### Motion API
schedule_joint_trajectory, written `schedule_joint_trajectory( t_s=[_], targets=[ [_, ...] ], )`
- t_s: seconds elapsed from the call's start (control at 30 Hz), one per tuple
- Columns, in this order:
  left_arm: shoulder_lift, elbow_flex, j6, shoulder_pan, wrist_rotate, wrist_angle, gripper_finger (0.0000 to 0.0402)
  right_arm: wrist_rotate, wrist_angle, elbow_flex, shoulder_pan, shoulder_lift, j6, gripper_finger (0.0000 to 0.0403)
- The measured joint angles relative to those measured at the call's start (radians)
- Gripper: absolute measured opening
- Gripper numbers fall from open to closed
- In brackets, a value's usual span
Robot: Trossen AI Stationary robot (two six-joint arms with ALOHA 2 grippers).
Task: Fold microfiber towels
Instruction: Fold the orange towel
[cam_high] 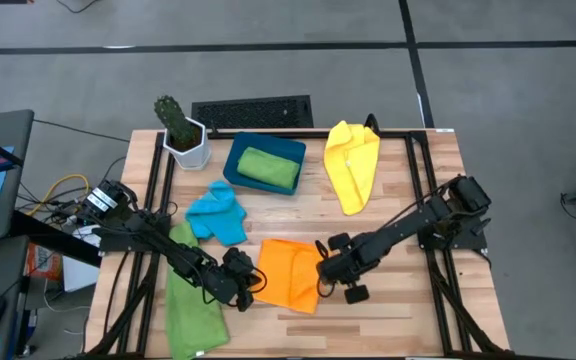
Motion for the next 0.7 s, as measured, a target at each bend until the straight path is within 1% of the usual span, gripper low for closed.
schedule_joint_trajectory(
  t_s=[0.07,0.2,0.27,0.37,0.57,0.7],
  targets=[
    [0.0,0.0,-0.003,0.0,-0.005,0.0,0.0,0.009,0.027,-0.019,0.016,0.0,0.021,0.0088],
    [0.0,0.0,-0.005,0.0,-0.01,0.0,0.0,0.089,0.141,-0.055,0.026,0.0,0.058,0.0125],
    [0.0,0.0,-0.006,0.0,-0.01,0.0,0.0,0.122,0.143,-0.061,0.019,0.0,0.062,0.0142],
    [0.0,0.0,-0.006,0.002,-0.01,0.0,0.0,0.128,0.162,-0.086,0.003,0.0,0.076,0.0159],
    [0.0,0.0,-0.006,0.005,-0.01,0.0,0.0,0.127,0.232,-0.152,-0.004,-0.006,0.108,0.0161],
    [0.0,0.0,-0.006,0.005,-0.011,-0.003,0.0,0.151,0.237,-0.155,0.002,-0.006,0.107,0.0142]
  ],
)
